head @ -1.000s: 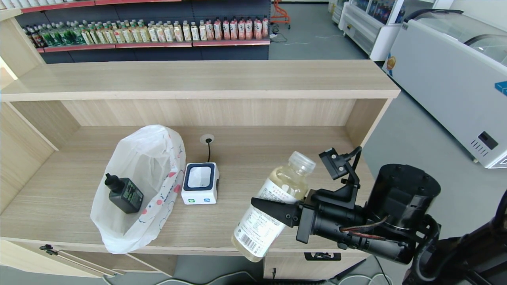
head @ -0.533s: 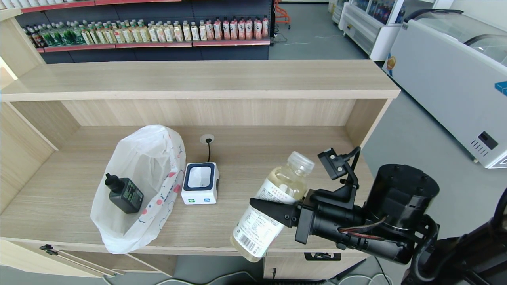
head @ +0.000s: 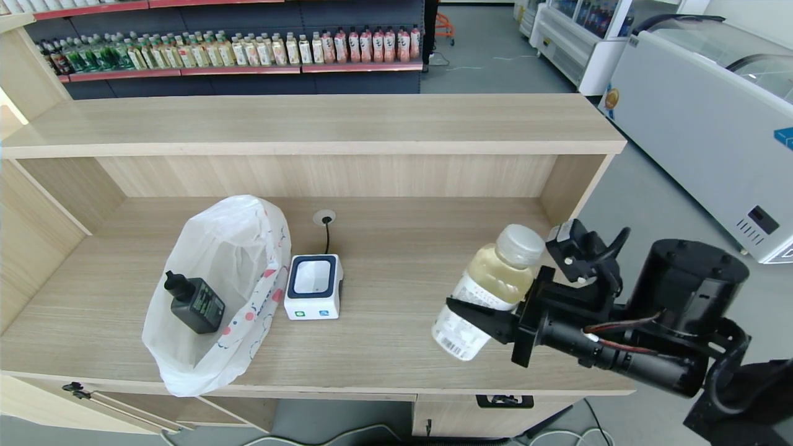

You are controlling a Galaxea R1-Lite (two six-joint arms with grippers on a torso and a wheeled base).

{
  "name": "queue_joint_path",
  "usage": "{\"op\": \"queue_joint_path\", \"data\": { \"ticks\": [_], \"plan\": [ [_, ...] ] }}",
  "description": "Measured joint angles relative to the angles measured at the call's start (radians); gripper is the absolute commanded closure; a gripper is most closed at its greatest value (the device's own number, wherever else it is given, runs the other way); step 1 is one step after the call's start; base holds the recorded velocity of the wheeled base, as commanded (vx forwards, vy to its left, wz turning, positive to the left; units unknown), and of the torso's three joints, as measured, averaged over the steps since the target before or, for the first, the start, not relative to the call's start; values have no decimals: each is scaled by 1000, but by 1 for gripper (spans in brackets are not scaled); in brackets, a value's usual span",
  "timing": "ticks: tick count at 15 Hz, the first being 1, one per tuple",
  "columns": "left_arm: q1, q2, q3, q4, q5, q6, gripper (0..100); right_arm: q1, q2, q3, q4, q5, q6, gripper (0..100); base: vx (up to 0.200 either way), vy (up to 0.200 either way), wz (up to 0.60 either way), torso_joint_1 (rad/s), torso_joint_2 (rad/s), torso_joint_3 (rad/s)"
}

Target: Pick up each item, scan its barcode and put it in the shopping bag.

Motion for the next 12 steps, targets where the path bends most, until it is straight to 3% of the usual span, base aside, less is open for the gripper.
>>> {"op": "queue_joint_path", "data": {
  "ticks": [2, 4, 6, 9, 12],
  "plan": [
    [0, 0, 0, 0, 0, 0, 0, -147, -68, 5, 126, -39, -311, 100, 0, 0, 0, 0, 0, 0],
    [0, 0, 0, 0, 0, 0, 0, -255, -137, 10, 203, -201, -526, 100, 0, 0, 0, 0, 0, 0],
    [0, 0, 0, 0, 0, 0, 0, -291, -191, 15, 213, -308, -644, 100, 0, 0, 0, 0, 0, 0],
    [0, 0, 0, 0, 0, 0, 0, -321, -246, 16, 215, -343, -859, 100, 0, 0, 0, 0, 0, 0],
    [0, 0, 0, 0, -1, 0, 0, -327, -266, 14, 215, -345, -893, 100, 0, 0, 0, 0, 0, 0]
  ]
}}
